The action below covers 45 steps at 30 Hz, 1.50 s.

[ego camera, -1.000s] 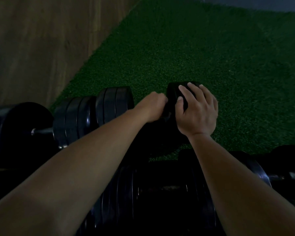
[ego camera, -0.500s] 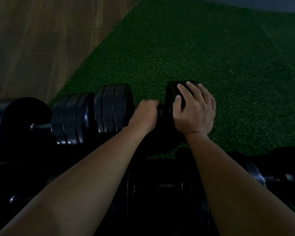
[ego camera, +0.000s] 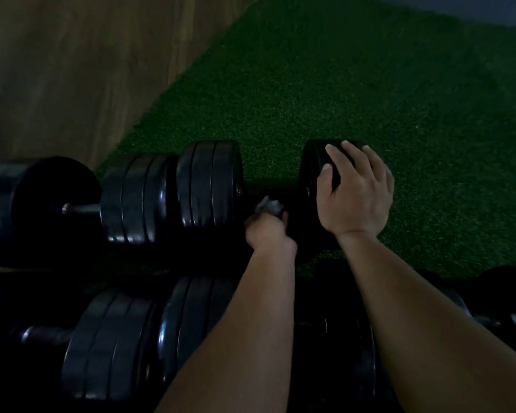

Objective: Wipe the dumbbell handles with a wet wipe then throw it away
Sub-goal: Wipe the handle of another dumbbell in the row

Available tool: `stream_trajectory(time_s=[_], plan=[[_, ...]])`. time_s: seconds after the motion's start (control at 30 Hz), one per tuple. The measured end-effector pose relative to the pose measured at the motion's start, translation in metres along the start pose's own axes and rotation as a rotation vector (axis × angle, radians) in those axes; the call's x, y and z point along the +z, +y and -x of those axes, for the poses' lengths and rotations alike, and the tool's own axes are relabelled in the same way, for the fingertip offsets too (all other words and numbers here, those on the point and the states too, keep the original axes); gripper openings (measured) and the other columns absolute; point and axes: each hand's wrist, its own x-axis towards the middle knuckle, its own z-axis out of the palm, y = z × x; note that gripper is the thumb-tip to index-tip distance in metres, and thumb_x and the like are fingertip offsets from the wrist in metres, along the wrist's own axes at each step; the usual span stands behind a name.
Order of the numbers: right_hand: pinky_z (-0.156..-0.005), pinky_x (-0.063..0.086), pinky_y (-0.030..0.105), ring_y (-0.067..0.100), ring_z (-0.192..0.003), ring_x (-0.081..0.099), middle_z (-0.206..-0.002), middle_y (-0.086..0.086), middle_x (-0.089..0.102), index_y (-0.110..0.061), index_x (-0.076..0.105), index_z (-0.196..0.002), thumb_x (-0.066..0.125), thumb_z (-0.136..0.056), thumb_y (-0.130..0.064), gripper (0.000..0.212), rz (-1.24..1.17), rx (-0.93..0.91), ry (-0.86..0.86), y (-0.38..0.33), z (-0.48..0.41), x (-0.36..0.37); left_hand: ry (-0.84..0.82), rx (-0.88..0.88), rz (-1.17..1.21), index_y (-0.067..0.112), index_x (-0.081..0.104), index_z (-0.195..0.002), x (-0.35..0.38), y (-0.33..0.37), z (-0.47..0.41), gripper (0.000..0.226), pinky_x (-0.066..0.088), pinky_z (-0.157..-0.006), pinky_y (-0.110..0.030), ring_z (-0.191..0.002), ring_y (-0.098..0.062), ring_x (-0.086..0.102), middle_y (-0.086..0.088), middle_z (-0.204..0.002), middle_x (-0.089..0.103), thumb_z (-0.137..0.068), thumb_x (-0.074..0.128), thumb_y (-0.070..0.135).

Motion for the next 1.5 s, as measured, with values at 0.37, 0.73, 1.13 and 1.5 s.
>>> stream_trajectory(time_s=[0.37,0.73,1.13,1.5], plan=[[-0.116,0.025,0.042,0.023,-0.141,0.037,-0.146,-0.006,0.051,-0.031,0.056,-0.136,0.037,-0.099,-0.044,0.043,0.037,0.009,-0.029,0.001,-0.001,0.001,-0.144,0.108,0.31,0.009,0.061,-0.128,0.002,-0.017,-0.006,0.033,0.05,-0.086,-0.028,-0.088,-0.016,0.063,-0.005,-0.094,0.064,-0.097,0.062,0.019],[-0.116,0.026,0.043,0.023,-0.141,0.038,-0.145,-0.004,0.052,-0.029,0.057,-0.136,0.037,-0.1,-0.043,0.043,0.027,0.008,-0.023,0.0,-0.003,0.002,-0.152,0.154,-0.185,0.008,0.071,-0.099,0.009,-0.041,-0.006,0.015,0.058,-0.086,-0.044,-0.093,-0.035,0.07,-0.013,-0.09,0.073,-0.09,0.071,0.019],[-0.118,0.022,0.042,0.02,-0.144,0.032,-0.149,-0.006,0.047,-0.031,0.052,-0.14,0.034,-0.102,-0.045,0.044,0.062,0.01,-0.069,-0.001,0.0,-0.002,-0.046,0.249,-0.523,0.006,0.063,-0.097,0.003,-0.028,-0.004,0.006,0.05,-0.08,-0.034,-0.095,-0.03,0.065,-0.012,-0.095,0.062,-0.093,0.06,0.002],[-0.112,0.029,0.046,0.028,-0.138,0.04,-0.143,0.002,0.053,-0.025,0.058,-0.134,0.039,-0.097,-0.041,0.045,0.054,-0.018,-0.068,-0.004,-0.004,-0.004,-0.157,0.645,-1.018,0.016,0.057,-0.097,-0.008,0.016,0.051,0.009,0.032,-0.046,-0.019,-0.06,-0.004,0.046,0.005,-0.077,0.052,-0.095,0.061,0.023]])
